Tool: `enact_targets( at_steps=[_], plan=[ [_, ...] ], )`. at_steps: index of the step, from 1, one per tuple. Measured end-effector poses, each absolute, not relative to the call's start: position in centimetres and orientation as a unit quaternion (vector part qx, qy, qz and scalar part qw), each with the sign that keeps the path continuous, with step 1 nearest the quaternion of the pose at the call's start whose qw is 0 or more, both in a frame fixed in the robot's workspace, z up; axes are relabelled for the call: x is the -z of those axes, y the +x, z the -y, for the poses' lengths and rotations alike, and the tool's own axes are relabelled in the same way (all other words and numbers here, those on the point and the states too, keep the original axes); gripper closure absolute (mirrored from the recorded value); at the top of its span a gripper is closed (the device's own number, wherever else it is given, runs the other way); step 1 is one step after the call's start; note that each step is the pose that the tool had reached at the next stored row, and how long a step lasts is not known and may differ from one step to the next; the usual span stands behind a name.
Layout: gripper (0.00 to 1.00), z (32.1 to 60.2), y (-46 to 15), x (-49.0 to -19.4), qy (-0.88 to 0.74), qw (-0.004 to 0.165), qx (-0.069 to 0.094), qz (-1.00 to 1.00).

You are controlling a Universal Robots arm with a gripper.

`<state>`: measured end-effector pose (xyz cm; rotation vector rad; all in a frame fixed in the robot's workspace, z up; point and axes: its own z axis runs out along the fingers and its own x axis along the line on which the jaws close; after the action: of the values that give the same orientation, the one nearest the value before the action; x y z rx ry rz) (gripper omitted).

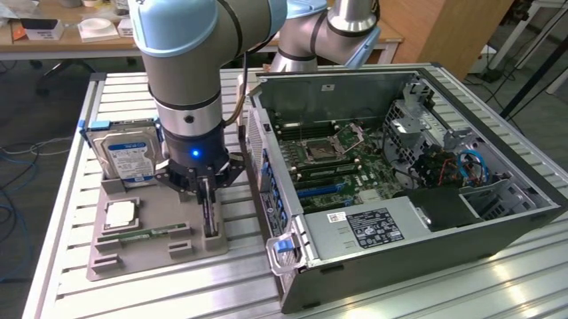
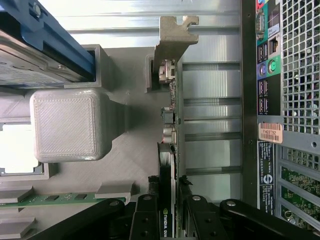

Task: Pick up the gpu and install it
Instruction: 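Pick up the gpu and move the gpu toward the slot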

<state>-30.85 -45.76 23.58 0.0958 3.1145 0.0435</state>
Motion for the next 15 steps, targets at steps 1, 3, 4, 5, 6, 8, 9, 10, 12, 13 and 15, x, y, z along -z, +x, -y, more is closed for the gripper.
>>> enact_targets(
  at_steps=[1, 3, 4, 5, 6, 8, 9, 10, 12, 13, 15],
  plan=[
    [0.74, 45.76, -30.84, -23.58, 0.031, 0.013, -0.014, -0.999],
    [0.74, 45.76, -30.85, -23.58, 0.031, 0.013, -0.014, -0.999],
    [0.74, 45.76, -30.85, -23.58, 0.031, 0.013, -0.014, -0.999],
    [0.74, 45.76, -30.85, -23.58, 0.031, 0.013, -0.014, -0.999],
    [0.74, 45.76, -30.85, -23.58, 0.031, 0.013, -0.014, -0.999],
    [0.74, 45.76, -30.85, -23.58, 0.031, 0.013, -0.014, -0.999],
    [0.74, 45.76, -30.85, -23.58, 0.031, 0.013, -0.014, -0.999],
    [0.74, 45.76, -30.85, -23.58, 0.031, 0.013, -0.014, -0.999],
    [0.74, 45.76, -30.85, -23.58, 0.031, 0.013, -0.014, -0.999],
    [0.74, 45.76, -30.85, -23.59, 0.031, 0.013, -0.014, -0.999],
    [0.74, 45.76, -30.84, -23.88, 0.031, 0.013, -0.014, -0.999]
  ],
)
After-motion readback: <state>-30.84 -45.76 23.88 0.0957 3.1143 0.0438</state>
